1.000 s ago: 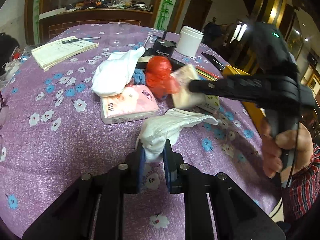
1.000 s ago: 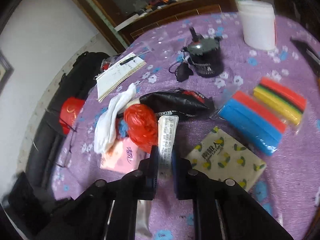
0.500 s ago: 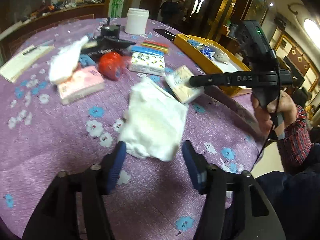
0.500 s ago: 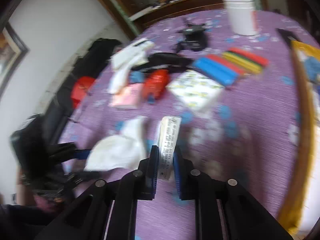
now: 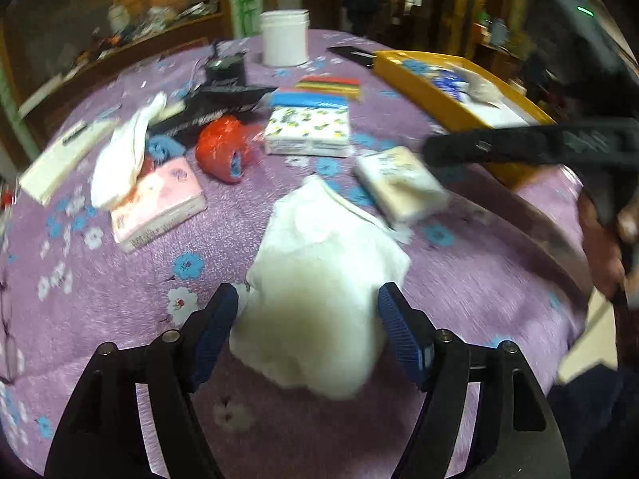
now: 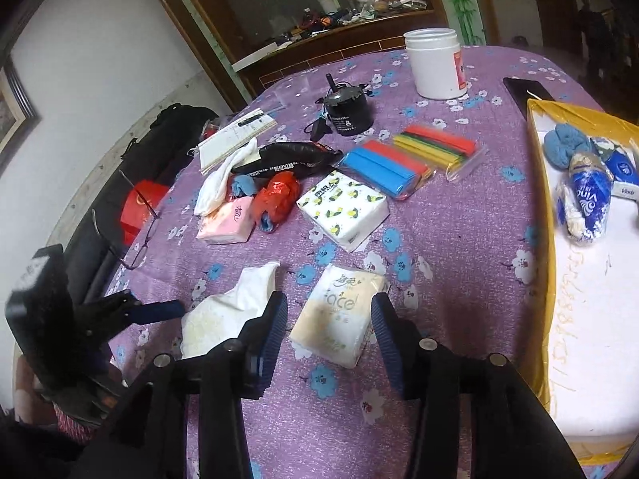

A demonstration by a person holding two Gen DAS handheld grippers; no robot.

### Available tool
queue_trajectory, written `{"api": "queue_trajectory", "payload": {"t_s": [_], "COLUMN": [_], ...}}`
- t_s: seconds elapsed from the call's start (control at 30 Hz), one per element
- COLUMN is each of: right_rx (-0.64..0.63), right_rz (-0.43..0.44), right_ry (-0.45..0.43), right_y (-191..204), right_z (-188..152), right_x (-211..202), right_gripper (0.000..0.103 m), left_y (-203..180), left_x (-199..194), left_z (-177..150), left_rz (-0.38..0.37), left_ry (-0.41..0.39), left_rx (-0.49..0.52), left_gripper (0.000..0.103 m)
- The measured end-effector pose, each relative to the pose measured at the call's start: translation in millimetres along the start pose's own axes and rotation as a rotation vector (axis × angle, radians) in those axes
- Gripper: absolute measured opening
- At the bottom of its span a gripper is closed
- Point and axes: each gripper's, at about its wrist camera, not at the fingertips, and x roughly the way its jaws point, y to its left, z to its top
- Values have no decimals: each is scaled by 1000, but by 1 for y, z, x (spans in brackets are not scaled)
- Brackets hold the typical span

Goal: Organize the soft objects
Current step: 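Lift the white cloth with the left gripper while the right grasps the Face tissue pack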

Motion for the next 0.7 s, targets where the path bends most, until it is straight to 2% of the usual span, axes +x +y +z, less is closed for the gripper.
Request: {"api": "queue_trajectory", "payload": {"t_s": [0.03, 0.07, 0.13, 0.2, 0.27, 0.4, 0.53, 0.63, 0.7], "right_rx": [-1, -4, -12, -23, -43, -81, -96, -157, -182], "right_rz": [0, -3, -10, -18, -32, -97, -161, -265, -292], "right_ry": [3, 5, 9, 14, 15, 41, 72, 83, 77], "right_y": [1, 1, 3, 6, 11, 22, 28, 38, 40], "right_z": [-1, -1, -3, -4, -4, -6, -8, -10, -13], "right_x": [1, 2, 2, 2, 4, 17, 33, 47, 53], "right_gripper": [47, 47, 47, 49, 57, 64, 65, 66, 61], "left_y": [5, 9, 16, 20, 25, 33, 36, 36, 34], "left_x": [4, 6, 4, -3, -11, -22, -21, -22, -23], "left_z": [2, 3, 2, 1, 1, 2, 4, 4, 4], "left_rz": [-19, -27, -27, -26, -12, 15, 27, 24, 24], "left_ry": [5, 7, -10, -43, -77, -142, -155, -160, -169], "left_rx": [-37, -58, -91, -106, -119, -149, -164, -166, -162], "left_gripper": [36, 24, 17, 15, 15, 16, 16, 16, 16]}}
